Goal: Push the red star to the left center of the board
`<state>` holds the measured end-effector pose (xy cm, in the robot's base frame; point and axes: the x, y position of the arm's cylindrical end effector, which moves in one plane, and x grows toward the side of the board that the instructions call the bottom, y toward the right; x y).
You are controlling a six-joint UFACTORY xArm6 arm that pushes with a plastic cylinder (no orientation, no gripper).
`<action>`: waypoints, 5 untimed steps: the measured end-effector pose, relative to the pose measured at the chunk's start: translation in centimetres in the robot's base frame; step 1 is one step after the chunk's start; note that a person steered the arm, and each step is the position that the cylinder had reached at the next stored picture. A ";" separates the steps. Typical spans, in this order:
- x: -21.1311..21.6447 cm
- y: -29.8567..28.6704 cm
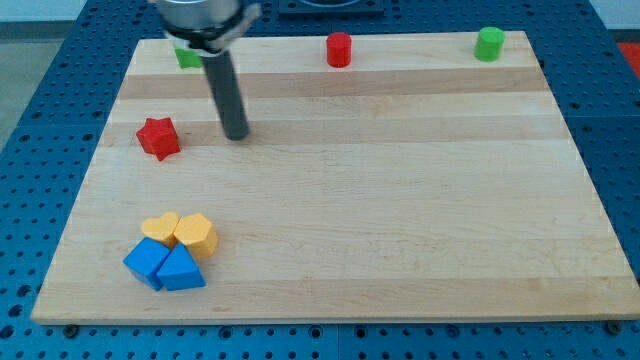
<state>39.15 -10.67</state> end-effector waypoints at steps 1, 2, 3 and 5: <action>2.4 0.2; 5.0 -1.5; 6.7 -5.6; 7.6 -17.3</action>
